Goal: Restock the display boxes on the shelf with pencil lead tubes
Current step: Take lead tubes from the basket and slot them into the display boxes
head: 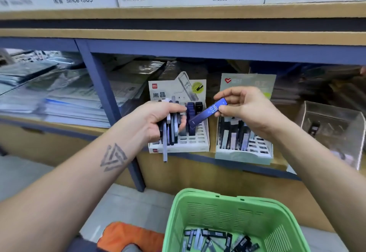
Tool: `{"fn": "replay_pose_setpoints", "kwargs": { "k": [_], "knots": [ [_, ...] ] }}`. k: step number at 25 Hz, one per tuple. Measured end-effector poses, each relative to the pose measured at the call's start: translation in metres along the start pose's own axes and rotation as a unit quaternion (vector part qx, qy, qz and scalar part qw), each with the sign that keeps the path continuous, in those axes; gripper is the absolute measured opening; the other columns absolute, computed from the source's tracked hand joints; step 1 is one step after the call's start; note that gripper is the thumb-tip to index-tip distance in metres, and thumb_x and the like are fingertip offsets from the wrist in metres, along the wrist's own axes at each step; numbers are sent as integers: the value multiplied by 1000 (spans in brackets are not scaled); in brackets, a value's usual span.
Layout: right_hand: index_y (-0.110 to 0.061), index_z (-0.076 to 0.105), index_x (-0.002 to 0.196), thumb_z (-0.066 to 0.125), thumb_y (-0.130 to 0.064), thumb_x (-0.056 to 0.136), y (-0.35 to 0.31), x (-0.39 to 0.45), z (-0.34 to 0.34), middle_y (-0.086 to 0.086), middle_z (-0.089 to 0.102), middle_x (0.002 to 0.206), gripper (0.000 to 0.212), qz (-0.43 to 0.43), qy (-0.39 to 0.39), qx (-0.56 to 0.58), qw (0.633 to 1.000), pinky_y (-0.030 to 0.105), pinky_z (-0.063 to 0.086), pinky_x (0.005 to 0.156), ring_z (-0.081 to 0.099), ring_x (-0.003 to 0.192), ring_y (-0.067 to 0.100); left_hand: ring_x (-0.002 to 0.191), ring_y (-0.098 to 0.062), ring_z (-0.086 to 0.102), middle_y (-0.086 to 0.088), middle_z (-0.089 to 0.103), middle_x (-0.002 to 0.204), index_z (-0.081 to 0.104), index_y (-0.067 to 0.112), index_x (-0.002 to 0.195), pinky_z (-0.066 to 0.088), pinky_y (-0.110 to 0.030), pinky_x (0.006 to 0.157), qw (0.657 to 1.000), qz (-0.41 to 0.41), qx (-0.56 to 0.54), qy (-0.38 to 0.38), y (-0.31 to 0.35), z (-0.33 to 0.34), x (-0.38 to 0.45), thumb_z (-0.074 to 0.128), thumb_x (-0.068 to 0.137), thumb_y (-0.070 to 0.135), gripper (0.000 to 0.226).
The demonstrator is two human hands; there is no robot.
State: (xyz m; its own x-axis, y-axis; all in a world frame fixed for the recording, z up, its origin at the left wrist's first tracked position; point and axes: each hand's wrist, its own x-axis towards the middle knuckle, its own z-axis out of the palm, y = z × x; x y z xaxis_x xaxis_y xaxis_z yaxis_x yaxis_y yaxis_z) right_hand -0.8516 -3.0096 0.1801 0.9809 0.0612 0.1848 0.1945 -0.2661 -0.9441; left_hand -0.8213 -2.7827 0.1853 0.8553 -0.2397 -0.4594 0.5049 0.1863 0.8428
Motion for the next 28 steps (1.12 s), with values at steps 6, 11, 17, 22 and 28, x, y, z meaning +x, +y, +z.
{"fn": "replay_pose_setpoints", "kwargs": {
  "k": [6,11,17,22,28],
  "knots": [
    [-8,74,105,64,5,93,4,13,11,18,76,90,20,1,4,-32,999,27,61,80,73,77,19,59,-17,57,-10,61,64,61,4,81,56,-26,54,1000,2,-1,21,3,-14,-6,63,92,-2,12],
    [-23,70,105,70,-7,92,6,24,23,-5,68,89,21,-70,55,-306,948,19,55,71,67,72,4,58,-18,60,-10,63,61,62,3,80,57,-27,57,999,7,-30,36,9,-17,-9,65,92,-2,13],
    [-19,73,104,73,-9,90,28,29,58,3,73,97,17,-116,18,-383,916,42,57,85,67,93,23,56,-19,60,-12,62,63,60,2,82,57,-28,55,999,18,-33,30,12,-17,-8,65,92,-2,11],
    [-19,71,103,72,-9,89,28,34,68,7,72,96,17,-120,7,-402,908,46,57,82,67,93,30,58,-18,61,-11,63,68,61,2,83,58,-28,56,999,8,-39,20,12,-20,-7,66,91,-1,10],
    [-20,71,91,67,-2,87,26,40,71,2,70,89,19,-90,-11,-420,903,41,57,76,66,85,27,59,-19,62,-12,63,73,61,2,90,59,-29,54,999,8,-49,13,11,-22,-6,66,91,-1,6]
  ]
}}
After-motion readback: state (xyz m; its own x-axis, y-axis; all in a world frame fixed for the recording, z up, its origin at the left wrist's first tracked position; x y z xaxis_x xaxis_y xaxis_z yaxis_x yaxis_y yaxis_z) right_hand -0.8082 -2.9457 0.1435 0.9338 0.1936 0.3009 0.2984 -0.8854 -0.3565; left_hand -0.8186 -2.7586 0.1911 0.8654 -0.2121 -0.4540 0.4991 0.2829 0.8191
